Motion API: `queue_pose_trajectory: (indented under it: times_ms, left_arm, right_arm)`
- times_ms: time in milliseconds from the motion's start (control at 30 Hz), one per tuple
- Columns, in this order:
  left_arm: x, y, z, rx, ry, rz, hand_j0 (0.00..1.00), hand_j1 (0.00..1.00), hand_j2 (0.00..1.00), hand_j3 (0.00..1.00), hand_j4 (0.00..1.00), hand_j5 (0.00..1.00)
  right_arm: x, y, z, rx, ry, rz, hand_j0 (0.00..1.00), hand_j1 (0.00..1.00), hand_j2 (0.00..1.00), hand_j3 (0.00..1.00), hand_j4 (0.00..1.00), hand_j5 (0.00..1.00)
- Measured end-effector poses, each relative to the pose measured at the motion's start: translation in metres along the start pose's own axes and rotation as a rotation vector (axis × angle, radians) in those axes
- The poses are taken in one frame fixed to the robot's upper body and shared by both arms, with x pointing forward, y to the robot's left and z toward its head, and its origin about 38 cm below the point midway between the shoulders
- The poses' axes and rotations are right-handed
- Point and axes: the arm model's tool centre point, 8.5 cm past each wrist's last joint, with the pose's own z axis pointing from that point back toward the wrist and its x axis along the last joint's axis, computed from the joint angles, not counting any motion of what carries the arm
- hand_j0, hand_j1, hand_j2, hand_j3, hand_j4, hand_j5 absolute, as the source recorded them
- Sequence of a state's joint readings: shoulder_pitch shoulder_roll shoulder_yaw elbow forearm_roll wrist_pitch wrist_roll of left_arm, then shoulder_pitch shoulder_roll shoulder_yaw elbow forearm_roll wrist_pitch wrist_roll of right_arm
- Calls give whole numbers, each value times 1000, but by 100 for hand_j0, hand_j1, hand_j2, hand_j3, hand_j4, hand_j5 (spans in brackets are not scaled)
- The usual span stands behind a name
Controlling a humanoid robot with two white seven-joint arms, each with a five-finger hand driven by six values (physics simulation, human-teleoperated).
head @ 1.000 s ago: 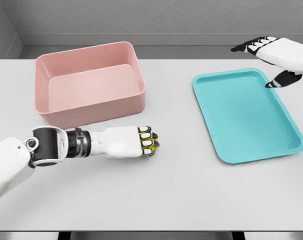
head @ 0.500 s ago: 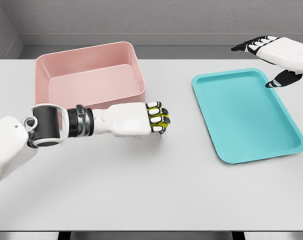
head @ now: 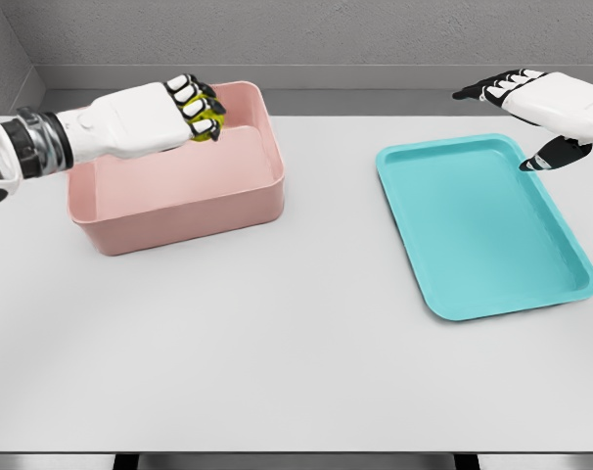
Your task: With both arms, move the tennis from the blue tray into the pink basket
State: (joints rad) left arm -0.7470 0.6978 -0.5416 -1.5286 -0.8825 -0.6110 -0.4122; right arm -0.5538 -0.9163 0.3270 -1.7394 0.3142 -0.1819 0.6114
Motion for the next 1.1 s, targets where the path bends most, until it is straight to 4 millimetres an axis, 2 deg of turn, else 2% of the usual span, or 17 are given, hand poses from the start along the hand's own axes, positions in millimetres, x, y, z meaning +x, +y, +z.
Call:
queue_pose_trajectory:
  times_ms: [100,167,233,300,367,567,700,833,933,1033,1100]
  left_arm:
    - [-11,-20,3,-72,41,-4,14,14,14,14,14,14]
    - [-15,-30,4,-103,55,6,20,20,20,20,20,20]
    - [-16,-38,4,-124,61,14,37,37,37,37,37,37]
    - [-16,-42,3,-140,63,13,96,96,96,96,96,96]
    - [-16,-44,2,-148,62,11,100,100,100,100,100,100]
    - [-16,-46,2,-150,63,13,100,100,100,100,100,100]
    - [-23,-35,7,-92,63,61,100,100,100,100,100,100]
    - [-26,-20,15,38,29,207,100,100,100,100,100,100]
    - [-25,-14,33,105,-12,303,100,100,100,100,100,100]
    - [-19,-2,56,123,-65,322,100,100,100,100,100,100]
    - [-12,-3,69,107,-90,330,100,100,100,100,100,100]
  right_arm:
    - [0,0,0,0,0,0,100,100,100,100,100,100]
    - [0,0,0,0,0,0,100,100,100,100,100,100]
    - [0,0,0,0,1,-1,100,100,100,100,100,100]
    - [0,0,0,0,1,-1,100,100,100,100,100,100]
    - [0,0,0,0,1,0,100,100,100,100,100,100]
    - [-1,0,0,0,2,0,100,100,100,100,100,100]
    - [-1,0,0,0,2,0,100,100,100,100,100,100]
    - [0,0,1,0,2,1,100,100,100,100,100,100]
    - [0,0,0,1,2,0,100,100,100,100,100,100]
    - [0,0,0,1,2,0,100,100,100,100,100,100]
    - [0,0,0,0,1,1,100,100,100,100,100,100]
